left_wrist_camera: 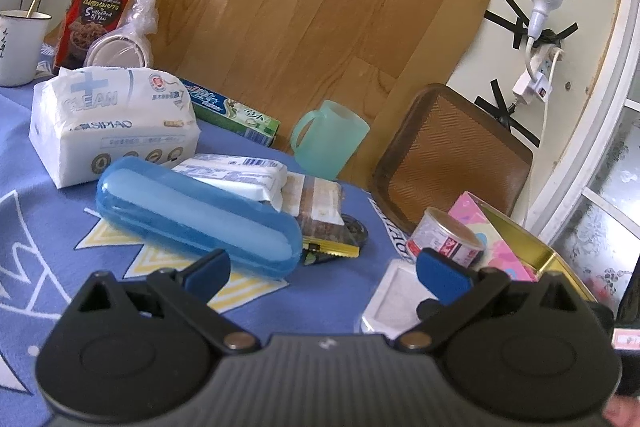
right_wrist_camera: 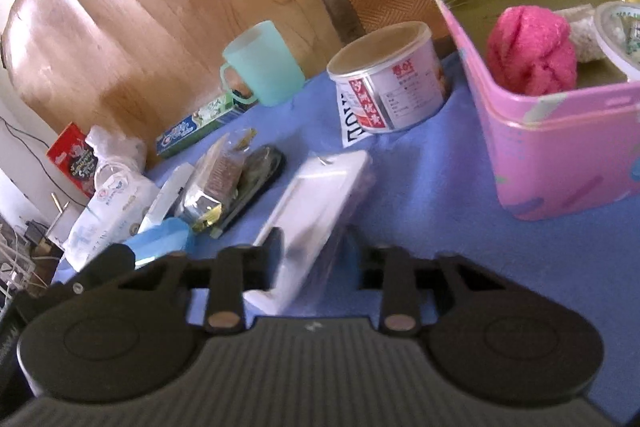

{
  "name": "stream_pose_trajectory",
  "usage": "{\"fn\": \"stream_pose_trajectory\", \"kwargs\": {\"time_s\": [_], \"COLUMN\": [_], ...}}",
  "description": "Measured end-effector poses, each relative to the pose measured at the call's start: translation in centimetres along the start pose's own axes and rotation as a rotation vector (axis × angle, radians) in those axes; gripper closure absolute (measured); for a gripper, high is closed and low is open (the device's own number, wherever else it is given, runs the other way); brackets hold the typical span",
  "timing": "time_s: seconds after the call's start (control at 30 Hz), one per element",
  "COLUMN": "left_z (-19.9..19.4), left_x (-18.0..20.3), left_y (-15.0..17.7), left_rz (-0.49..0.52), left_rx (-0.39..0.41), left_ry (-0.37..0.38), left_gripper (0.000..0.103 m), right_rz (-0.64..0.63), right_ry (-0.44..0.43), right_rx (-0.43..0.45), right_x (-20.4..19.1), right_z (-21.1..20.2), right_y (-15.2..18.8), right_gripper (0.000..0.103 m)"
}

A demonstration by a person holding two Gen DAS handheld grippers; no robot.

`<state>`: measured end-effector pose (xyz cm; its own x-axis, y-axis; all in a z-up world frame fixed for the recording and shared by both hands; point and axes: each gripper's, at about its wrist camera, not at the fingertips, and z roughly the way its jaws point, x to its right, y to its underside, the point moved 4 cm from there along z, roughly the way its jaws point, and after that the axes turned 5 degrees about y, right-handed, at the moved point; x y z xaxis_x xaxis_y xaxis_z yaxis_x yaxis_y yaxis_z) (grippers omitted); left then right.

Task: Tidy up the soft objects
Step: 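Grasp the white plastic box with the right gripper and lift it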

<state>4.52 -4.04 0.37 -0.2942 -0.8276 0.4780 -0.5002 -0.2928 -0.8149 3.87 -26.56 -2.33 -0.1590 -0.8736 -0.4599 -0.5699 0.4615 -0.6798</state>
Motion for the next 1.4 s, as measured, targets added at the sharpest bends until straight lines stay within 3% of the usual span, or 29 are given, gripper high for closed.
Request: {"fn": "stream_pose_trajectory", "kwargs": {"time_s": [0.3,0.6,0.83,1.4], "left_z": [0.1,0.3,0.6,1.0], "left_x": [0.0,0.1,0.4,0.6], "left_y": [0.0,0.1,0.3,0.5], "left_rz": [0.002,0.012,0.037,0.049], "left_rx": [-0.002,-0.024,-0.047,-0.073], "left_ry": [0.0,-0.004,-0.011,-0.005], "left_gripper": [0.0,0.0,0.0,0.0], "right_rz": [0.015,-0.141,-0.107,-0.115], "right_ry": [-0.04,-0.177,-0.197,-0.264], "right_rx": [0.013,-0.048,-0.044,0.018], "right_x": [1.6,1.5,3.0,3.9], "right_z": [-2.8,-6.3,-5.7,-6.4], "right_y": [1.2,4.0,4.5,5.2], "right_gripper": [0.081,0.081,0.069,0.068]}}
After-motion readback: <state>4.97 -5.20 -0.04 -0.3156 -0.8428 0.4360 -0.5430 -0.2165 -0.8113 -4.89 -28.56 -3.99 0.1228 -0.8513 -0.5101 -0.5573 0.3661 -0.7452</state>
